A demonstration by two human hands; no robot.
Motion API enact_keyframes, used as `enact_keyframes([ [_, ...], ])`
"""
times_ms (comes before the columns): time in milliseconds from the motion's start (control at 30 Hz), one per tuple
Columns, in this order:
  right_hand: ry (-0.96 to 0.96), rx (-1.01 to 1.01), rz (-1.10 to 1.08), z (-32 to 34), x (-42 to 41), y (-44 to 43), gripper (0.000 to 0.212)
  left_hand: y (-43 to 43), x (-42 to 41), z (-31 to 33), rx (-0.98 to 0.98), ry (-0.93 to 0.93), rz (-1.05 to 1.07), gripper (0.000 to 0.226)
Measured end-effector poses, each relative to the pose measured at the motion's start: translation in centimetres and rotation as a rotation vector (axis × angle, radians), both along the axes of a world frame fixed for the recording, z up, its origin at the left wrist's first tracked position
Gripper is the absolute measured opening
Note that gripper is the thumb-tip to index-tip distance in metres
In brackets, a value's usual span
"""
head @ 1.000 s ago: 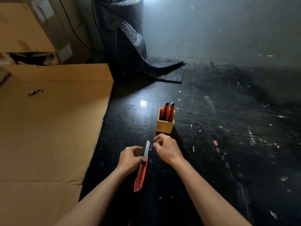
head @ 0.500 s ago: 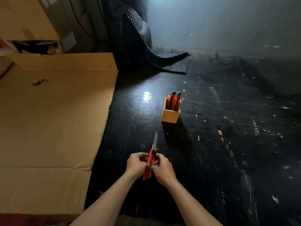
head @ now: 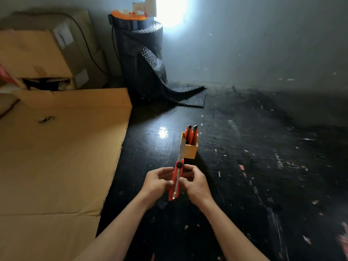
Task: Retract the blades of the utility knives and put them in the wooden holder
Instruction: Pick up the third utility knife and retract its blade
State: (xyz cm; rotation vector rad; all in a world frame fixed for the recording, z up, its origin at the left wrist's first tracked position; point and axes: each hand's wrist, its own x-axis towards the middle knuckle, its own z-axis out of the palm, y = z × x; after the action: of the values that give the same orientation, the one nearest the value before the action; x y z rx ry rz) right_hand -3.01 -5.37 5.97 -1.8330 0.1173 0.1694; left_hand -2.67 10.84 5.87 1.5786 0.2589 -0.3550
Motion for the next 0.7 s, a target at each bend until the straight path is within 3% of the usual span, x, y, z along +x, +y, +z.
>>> enact_keyframes([
  [267, -0.242, 0.158, 0.076, 9.6, 3.6, -1.5, 0.035, -0.7, 2.6, 9.6, -0.156, -0.21, -0.039, 0.044],
  [433, -0.448, -0.089, 0.074, 12.9, 5.5, -1.7, 0.052, -1.1, 4.0, 13.9, -0.184, -0.326, -0.064, 0.051],
  [700, -0.614, -0.29, 0.07, 17.8, 7.4, -2.6, 0.031, -1.7, 5.6, 17.8, -0.143, -0.486, -0.061, 0.048],
])
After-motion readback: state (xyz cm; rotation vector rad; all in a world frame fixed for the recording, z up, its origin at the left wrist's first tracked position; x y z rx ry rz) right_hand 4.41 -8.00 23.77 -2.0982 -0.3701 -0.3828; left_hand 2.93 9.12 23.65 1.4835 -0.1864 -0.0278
